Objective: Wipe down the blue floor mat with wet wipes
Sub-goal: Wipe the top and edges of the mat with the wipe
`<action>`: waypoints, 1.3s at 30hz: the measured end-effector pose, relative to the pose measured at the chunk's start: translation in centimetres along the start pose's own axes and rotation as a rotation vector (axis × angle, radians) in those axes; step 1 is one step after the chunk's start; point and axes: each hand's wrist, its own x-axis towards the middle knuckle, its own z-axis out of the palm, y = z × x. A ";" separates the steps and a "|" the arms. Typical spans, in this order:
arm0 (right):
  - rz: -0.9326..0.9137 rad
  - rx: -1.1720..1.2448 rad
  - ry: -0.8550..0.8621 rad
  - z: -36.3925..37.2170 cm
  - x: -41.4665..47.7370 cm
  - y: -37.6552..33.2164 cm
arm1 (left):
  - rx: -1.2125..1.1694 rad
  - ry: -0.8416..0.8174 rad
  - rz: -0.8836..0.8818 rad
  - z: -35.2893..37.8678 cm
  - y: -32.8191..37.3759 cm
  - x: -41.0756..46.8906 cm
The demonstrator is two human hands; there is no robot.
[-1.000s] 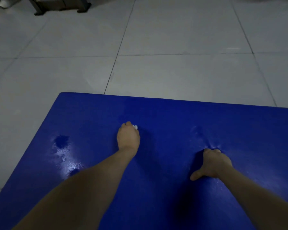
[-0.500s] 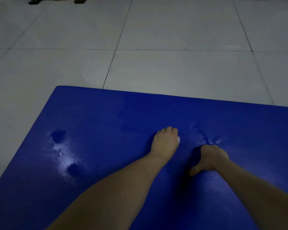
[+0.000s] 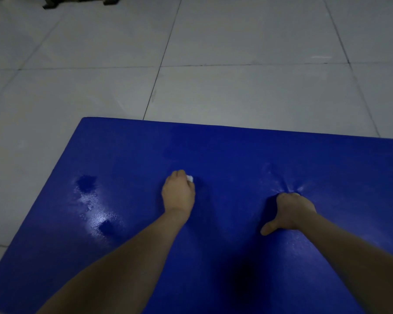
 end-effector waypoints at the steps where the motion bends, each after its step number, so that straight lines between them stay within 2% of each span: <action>1: 0.003 -0.004 0.004 0.0 0.1 0.0 | -0.031 -0.027 0.021 0.4 1.2 -0.7; 5: 0.003 -0.024 0.012 0.2 0.6 0.0 | -0.092 -0.135 0.149 2.5 7.0 -4.1; 11: -0.001 -0.032 0.085 1.2 1.9 0.2 | -0.004 -0.360 0.472 5.9 13.4 -9.4; 14: -0.002 -0.012 0.037 0.7 1.6 -0.1 | 0.069 -0.297 0.526 5.2 12.0 -8.6; 19: 0.017 -0.007 -0.021 0.1 0.6 0.1 | 0.051 -0.157 0.315 2.0 4.6 -5.0; 23: -0.009 -0.009 -0.008 -0.2 0.5 -0.1 | 0.069 -0.045 -0.001 -1.1 -2.5 -2.0; 27: -0.025 -0.024 -0.001 0.0 0.6 0.1 | 0.039 0.007 -0.118 -0.8 -2.2 -2.2; 32: -0.011 -0.036 -0.011 -0.2 0.6 0.0 | 0.012 -0.105 -0.034 0.9 2.7 -4.8; 39: 0.046 -0.047 0.018 0.2 1.5 -0.5 | -0.030 -0.408 0.331 3.8 11.2 -11.4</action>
